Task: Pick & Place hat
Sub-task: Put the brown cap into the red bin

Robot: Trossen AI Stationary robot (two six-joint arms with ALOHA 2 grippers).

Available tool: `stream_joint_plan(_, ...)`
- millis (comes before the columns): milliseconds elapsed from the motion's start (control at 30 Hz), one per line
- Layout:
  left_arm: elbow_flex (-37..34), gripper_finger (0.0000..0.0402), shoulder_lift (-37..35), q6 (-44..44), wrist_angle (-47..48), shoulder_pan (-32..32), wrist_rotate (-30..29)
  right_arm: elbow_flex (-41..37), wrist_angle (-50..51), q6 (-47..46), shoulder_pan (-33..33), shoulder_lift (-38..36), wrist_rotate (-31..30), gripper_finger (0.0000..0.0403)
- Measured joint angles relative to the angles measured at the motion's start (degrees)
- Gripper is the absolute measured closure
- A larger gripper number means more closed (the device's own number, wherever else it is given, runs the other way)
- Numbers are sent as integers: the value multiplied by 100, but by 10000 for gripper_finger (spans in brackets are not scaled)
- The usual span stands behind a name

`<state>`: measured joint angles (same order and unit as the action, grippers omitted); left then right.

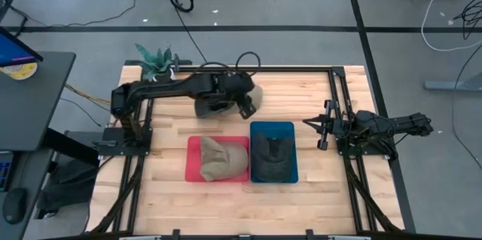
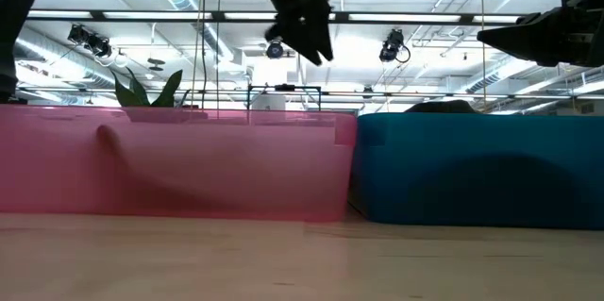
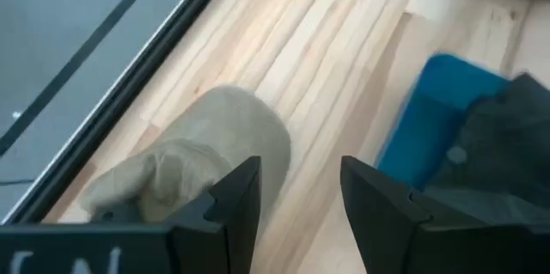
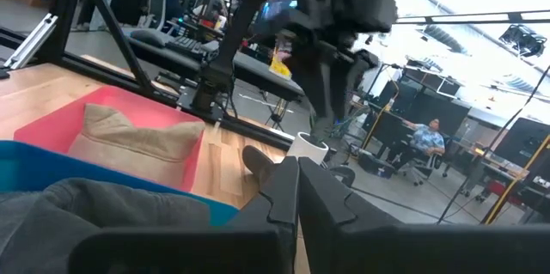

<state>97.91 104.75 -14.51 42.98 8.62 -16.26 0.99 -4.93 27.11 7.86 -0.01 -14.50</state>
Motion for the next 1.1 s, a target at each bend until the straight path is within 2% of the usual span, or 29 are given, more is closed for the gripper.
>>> stream_joint_plan(267, -2, 236, 466, -81, -244, 256, -1, -1, -2, -1, 0, 0, -1, 389)
stream_joint_plan(567, -2, 236, 776, -491, 432, 720, -223, 0, -2, -1, 2, 0, -2, 389)
stream_joint_plan(900, -4, 236, 1346, -695, 274, 1032, 480, -1, -3, 0, 1, 0, 0, 389)
stream_joint_plan(1100, -4, 236, 1660, -737, 222, 1088, 551, -2, -4, 0, 2, 0, -2, 389)
